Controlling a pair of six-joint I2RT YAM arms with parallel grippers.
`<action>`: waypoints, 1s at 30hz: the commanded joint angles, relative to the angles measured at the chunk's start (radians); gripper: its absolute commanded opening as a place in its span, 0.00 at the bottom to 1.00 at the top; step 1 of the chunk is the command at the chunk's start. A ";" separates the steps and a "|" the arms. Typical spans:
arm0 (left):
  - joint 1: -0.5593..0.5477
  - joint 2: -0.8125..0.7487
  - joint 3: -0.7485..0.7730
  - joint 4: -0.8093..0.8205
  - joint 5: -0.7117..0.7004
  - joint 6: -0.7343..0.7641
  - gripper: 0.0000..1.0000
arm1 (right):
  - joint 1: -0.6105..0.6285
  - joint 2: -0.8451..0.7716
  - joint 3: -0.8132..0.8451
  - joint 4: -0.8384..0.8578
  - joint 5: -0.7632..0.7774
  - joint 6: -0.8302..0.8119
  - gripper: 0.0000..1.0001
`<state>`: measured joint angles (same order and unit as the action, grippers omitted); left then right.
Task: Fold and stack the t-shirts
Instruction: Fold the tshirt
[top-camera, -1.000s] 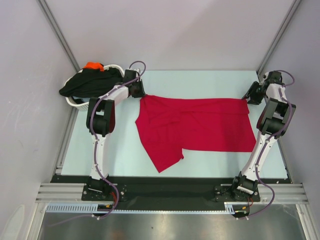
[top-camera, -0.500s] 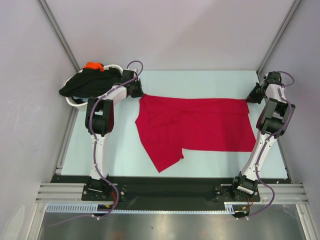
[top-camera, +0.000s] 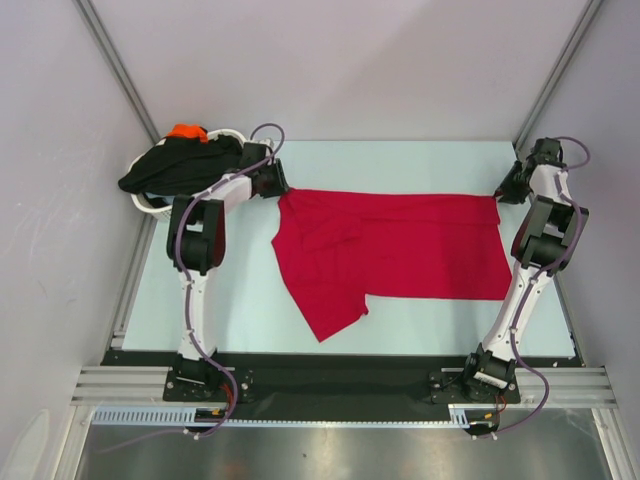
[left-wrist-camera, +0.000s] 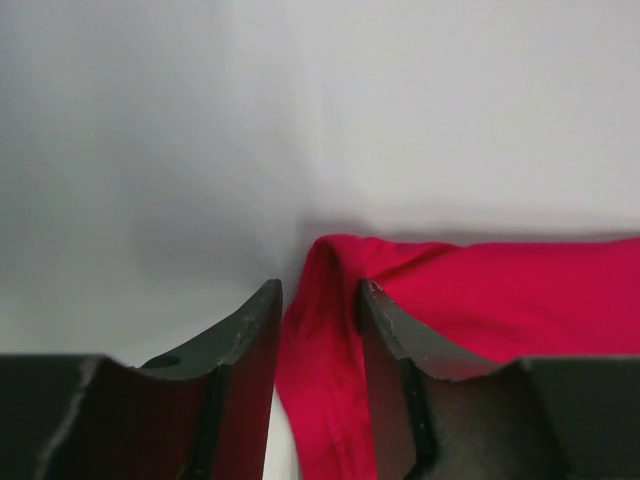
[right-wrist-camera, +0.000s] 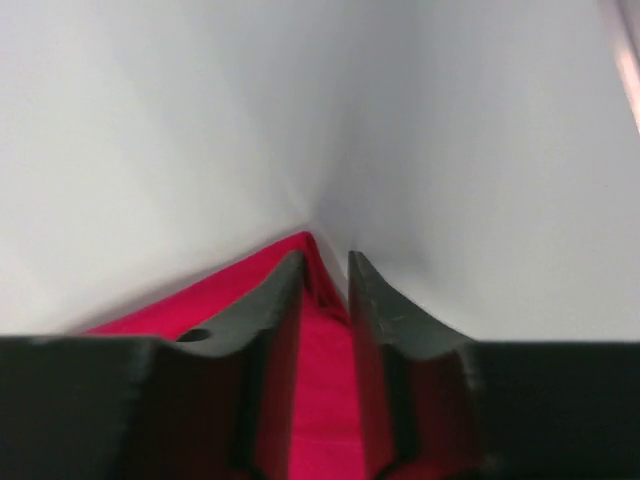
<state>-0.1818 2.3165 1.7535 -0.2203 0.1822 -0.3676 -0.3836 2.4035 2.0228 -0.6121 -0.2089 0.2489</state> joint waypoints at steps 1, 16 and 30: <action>0.016 -0.135 -0.046 0.012 -0.052 0.010 0.43 | 0.003 -0.026 0.097 -0.076 0.113 -0.025 0.36; -0.070 -0.600 -0.378 -0.117 -0.132 0.032 0.60 | 0.032 -0.326 0.007 -0.402 0.485 0.013 0.87; -0.449 -1.123 -1.089 -0.186 -0.166 -0.451 0.46 | 0.438 -0.857 -0.553 -0.275 0.267 0.211 0.87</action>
<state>-0.6151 1.2469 0.7528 -0.4091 0.0086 -0.6174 -0.0822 1.6356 1.5436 -0.9119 0.1101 0.4057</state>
